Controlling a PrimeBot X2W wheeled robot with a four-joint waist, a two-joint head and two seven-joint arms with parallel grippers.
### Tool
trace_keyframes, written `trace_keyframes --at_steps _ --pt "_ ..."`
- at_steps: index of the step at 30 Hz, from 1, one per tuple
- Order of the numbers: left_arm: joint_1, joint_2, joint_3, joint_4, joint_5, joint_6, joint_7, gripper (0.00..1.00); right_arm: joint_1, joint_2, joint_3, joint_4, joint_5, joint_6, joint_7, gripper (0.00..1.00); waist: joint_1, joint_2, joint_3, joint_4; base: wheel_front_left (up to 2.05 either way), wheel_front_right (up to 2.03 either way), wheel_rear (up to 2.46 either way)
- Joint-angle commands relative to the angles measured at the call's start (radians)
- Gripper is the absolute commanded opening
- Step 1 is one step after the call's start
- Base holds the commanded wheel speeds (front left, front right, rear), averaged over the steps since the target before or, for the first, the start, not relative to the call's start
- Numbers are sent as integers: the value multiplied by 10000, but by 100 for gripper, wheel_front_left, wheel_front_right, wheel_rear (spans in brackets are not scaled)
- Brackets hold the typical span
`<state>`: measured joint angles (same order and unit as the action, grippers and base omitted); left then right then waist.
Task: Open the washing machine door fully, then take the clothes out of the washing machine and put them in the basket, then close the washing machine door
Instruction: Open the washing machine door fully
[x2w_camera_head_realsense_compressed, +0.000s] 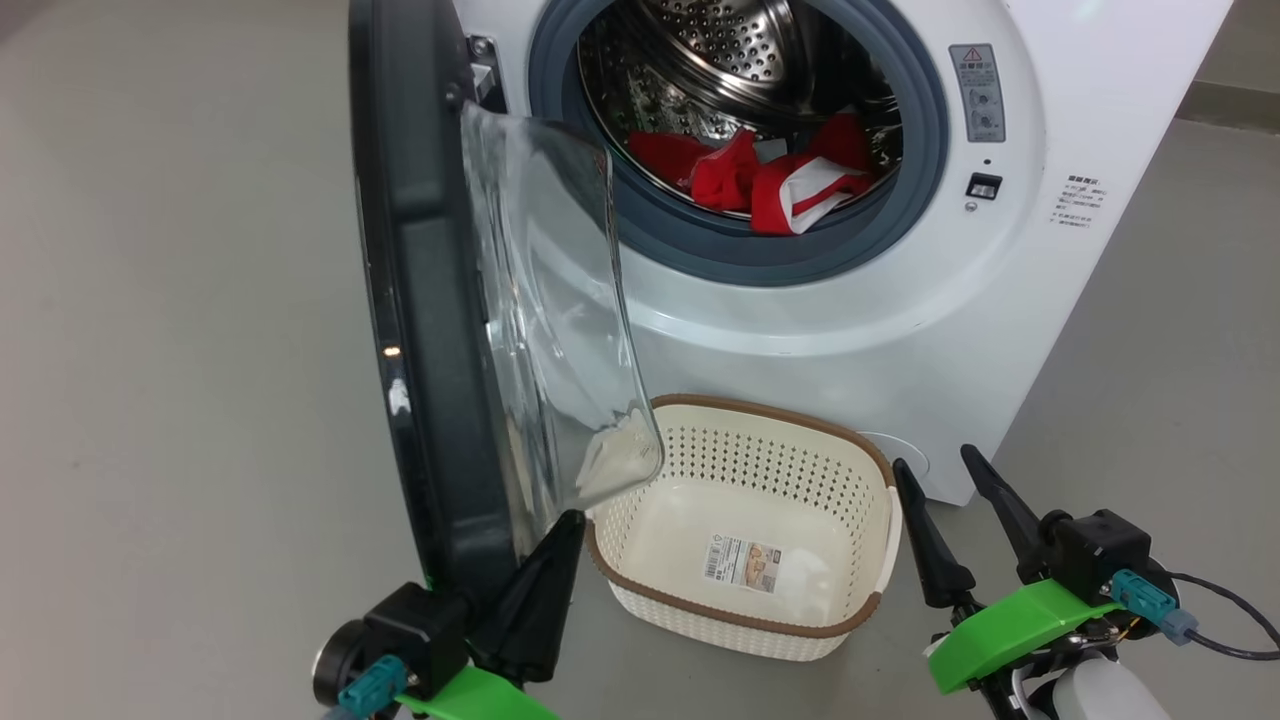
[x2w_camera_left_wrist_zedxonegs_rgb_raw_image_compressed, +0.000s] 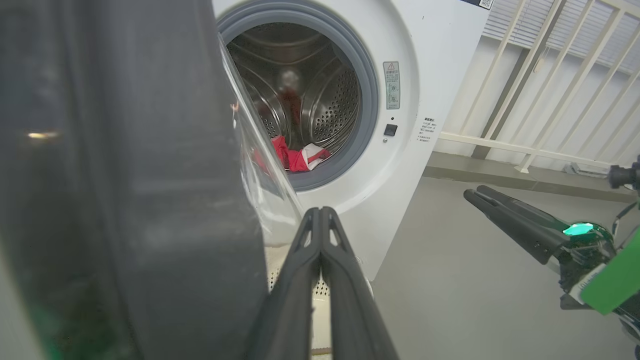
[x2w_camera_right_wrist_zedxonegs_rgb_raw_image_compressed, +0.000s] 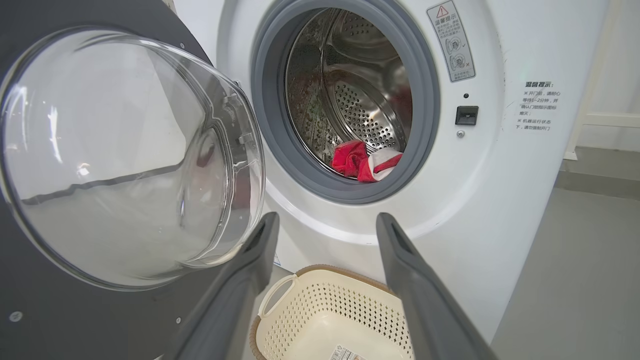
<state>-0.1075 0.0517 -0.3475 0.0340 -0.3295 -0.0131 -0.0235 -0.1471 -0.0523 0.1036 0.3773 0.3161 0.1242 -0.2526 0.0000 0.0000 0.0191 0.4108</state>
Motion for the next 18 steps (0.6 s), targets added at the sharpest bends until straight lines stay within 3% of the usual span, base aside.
trace_keyframes --at_steps 1,18 --pt "-378 162 581 -123 108 278 -133 0 -349 20 126 -195 -61 65 -91 100 0 0 28 44 0 0 0" --pt "121 667 2033 -341 -242 1228 -621 0 -418 20 107 -95 -146 65 -91 100 0 0 79 270 0 0 0"
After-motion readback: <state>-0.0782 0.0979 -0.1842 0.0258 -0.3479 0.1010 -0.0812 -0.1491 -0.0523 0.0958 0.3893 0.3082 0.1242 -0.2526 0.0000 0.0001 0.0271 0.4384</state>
